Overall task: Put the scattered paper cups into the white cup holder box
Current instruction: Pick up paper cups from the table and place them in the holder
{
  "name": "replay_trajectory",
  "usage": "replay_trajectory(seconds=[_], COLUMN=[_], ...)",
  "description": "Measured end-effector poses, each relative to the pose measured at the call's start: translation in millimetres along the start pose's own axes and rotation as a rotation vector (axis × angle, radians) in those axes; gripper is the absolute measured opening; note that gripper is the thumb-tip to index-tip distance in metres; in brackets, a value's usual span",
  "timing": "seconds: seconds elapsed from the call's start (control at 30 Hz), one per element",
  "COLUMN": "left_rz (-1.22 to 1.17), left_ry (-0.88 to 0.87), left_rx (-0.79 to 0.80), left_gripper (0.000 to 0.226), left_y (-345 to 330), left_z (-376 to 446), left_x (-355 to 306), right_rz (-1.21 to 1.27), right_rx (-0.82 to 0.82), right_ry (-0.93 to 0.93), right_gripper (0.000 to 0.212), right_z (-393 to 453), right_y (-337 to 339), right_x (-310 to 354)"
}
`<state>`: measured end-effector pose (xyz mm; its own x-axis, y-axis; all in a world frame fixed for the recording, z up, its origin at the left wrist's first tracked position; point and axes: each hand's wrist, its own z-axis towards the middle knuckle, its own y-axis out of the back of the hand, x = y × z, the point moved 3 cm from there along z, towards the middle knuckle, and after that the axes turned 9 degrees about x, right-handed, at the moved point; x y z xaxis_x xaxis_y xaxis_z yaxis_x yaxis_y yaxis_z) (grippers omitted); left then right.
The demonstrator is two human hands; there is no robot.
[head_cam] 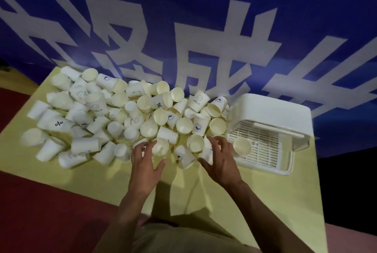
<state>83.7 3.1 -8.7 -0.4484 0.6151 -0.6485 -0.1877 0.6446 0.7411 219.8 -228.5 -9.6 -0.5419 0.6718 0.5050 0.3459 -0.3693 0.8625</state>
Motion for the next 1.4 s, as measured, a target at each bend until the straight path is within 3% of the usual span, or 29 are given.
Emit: replay_trajectory(seconds=[0.3, 0.63, 1.0, 1.4], left_rz=[0.048, 0.117, 0.217, 0.207], left_ry=[-0.191, -0.300, -0.225, -0.040], left_rx=[0.175, 0.321, 0.298, 0.257], left_gripper=[0.069, 0.069, 0.079, 0.083], left_y=[24, 30, -9, -34], left_z=[27, 44, 70, 59], left_x=[43, 58, 43, 14], right_rz=[-0.185, -0.201, -0.078, 0.025], right_rx=[0.146, 0.119, -0.163, -0.119], right_ry=[-0.391, -0.545, -0.324, -0.094], right_gripper=[0.095, 0.077, 0.087, 0.081], right_z=[55, 57, 7, -37], right_y=[-60, -81, -27, 13], right_x=[19, 30, 54, 15])
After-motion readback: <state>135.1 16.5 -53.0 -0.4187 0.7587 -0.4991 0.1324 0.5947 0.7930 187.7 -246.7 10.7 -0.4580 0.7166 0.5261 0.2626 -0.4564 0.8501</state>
